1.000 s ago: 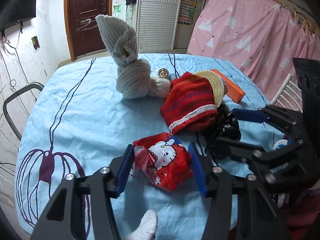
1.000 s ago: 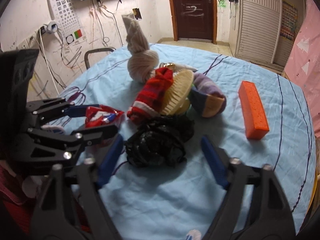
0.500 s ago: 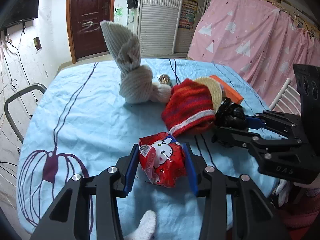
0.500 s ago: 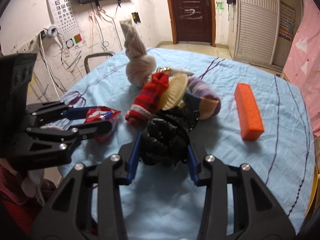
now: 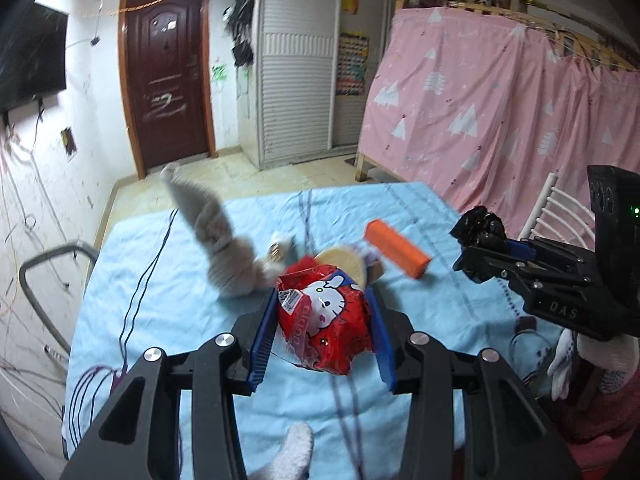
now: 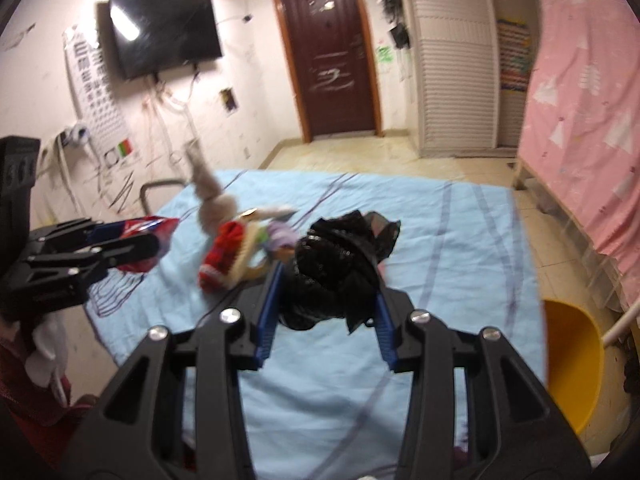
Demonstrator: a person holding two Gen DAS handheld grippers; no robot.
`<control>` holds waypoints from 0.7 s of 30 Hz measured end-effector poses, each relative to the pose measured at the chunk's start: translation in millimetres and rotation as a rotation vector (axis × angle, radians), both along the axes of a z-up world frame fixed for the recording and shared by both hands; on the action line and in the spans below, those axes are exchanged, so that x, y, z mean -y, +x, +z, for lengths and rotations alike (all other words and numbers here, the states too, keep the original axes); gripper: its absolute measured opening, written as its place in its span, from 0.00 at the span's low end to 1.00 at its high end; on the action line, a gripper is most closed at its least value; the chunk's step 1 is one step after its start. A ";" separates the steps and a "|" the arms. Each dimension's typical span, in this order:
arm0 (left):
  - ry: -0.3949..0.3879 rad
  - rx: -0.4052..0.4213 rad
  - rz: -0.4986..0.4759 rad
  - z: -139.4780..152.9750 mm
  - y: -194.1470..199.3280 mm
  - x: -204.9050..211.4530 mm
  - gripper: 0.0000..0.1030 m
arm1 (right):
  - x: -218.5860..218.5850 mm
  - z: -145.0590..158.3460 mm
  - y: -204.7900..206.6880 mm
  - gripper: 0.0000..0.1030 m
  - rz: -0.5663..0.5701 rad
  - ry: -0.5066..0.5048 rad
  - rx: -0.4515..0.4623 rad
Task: Collect trash
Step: 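Carry the black bag and red wrapper to the yellow bin and release both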
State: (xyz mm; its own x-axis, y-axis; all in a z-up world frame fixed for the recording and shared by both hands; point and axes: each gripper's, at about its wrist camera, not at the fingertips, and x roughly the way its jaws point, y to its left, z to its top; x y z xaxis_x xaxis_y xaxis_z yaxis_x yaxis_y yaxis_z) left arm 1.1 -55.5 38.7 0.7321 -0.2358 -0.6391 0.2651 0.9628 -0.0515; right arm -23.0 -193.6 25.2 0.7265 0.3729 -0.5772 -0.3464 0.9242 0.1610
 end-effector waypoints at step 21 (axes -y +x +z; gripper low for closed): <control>-0.023 0.071 -0.256 43.8 33.3 141.1 0.34 | 140.1 22.2 -15.6 0.39 -0.331 -0.001 0.131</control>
State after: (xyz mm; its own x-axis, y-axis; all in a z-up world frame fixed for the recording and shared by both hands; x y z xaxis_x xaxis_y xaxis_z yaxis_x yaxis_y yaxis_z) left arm 34.5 -196.6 82.4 0.6897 -0.4327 -0.5806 0.5036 0.8628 -0.0448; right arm -38.6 -333.7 47.4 0.8759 0.1044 -0.4711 -0.0457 0.9899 0.1344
